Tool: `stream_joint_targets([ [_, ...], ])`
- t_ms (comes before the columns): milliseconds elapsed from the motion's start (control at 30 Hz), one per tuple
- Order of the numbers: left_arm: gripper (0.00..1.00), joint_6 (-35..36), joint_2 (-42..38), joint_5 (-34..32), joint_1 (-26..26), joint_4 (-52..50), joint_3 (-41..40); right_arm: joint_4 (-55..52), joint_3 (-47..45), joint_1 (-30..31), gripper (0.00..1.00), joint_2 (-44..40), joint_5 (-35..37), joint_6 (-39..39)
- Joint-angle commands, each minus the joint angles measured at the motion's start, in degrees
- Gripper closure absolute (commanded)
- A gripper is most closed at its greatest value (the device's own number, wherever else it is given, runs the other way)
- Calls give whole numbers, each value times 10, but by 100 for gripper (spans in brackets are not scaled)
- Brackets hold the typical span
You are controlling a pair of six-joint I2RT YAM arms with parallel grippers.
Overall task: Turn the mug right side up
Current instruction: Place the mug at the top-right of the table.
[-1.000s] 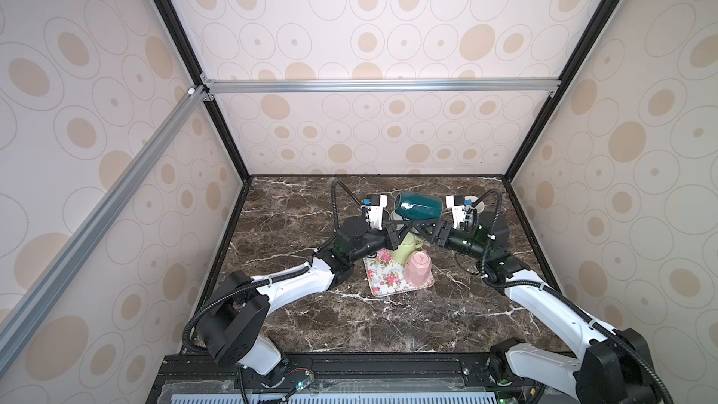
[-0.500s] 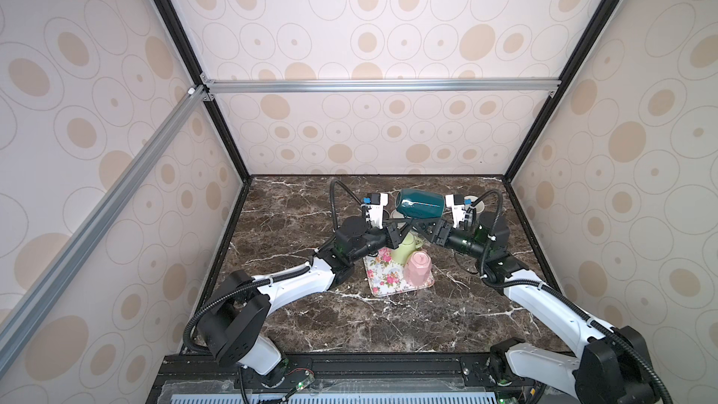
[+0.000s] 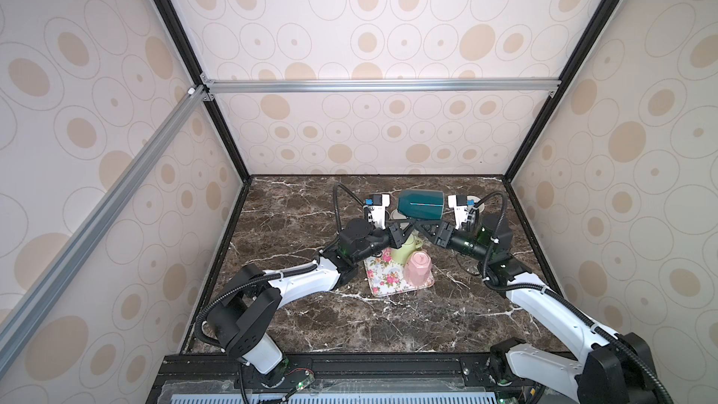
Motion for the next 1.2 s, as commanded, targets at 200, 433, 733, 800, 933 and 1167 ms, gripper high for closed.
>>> stream_joint_targets([
  [200, 100, 30, -29, 29, -18, 59, 25, -29, -4, 4, 76, -8, 20, -12],
  [433, 100, 33, -33, 28, -18, 45, 23, -47, -4, 4, 75, -24, 29, -36],
  [733, 100, 32, -34, 25, -20, 26, 21, -59, -7, 4, 70, -49, 49, -78],
  [800, 100, 31, -34, 24, -20, 22, 21, -50, -11, 4, 70, -52, 49, -81],
  [933, 100, 34, -36, 15, -20, 7, 21, -23, -25, 3, 63, -62, 51, -85],
  [1167, 100, 38, -36, 13, -20, -16, 25, -12, -30, 4, 62, -63, 56, -100],
])
